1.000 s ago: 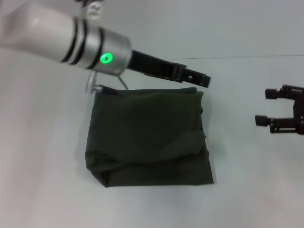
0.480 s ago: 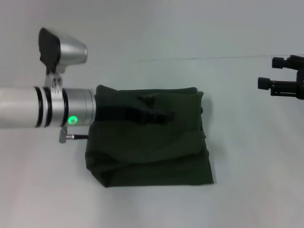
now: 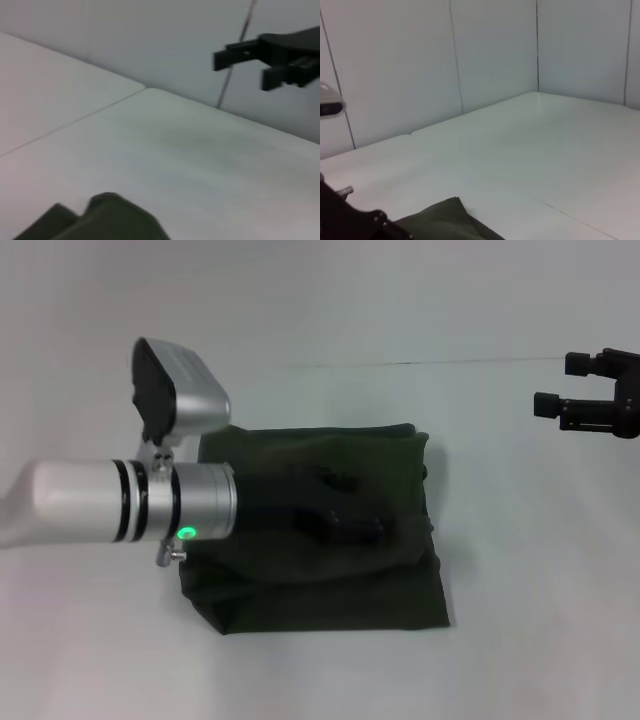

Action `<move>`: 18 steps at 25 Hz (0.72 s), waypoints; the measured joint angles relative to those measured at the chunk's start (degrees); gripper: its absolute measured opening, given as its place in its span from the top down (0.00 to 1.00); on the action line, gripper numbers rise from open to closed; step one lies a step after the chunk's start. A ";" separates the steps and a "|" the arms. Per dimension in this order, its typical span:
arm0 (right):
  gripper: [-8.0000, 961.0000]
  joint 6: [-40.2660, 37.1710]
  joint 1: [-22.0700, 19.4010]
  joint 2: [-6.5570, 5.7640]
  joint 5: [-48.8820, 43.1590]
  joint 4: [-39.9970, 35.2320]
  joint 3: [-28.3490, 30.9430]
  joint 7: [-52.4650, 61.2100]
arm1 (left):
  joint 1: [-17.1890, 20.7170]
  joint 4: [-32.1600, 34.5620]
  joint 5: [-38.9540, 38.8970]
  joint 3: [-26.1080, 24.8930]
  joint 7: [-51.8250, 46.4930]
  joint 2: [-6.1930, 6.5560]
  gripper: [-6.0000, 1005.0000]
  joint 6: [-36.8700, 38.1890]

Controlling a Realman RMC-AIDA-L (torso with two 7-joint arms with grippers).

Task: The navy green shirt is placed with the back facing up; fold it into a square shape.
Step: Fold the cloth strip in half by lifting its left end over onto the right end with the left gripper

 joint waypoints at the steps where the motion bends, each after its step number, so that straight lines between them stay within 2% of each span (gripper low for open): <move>1: 0.06 0.15 0.00 0.02 0.00 0.00 0.00 0.11 | -0.05 -0.68 -0.99 1.17 1.02 -0.01 0.16 -0.13; 10: 0.06 0.85 0.21 0.09 -0.30 0.00 -0.15 0.43 | -1.52 -4.66 -8.64 14.10 3.25 -0.24 0.17 -3.06; 15: 0.06 1.80 0.37 0.07 -0.38 0.01 -0.80 0.44 | -1.56 -3.65 -12.27 15.01 3.90 -0.20 0.17 -1.71; 18: 0.06 1.94 0.43 0.04 -0.35 0.05 -0.87 0.44 | -1.33 -2.15 -16.87 14.34 5.90 -0.02 0.17 -3.57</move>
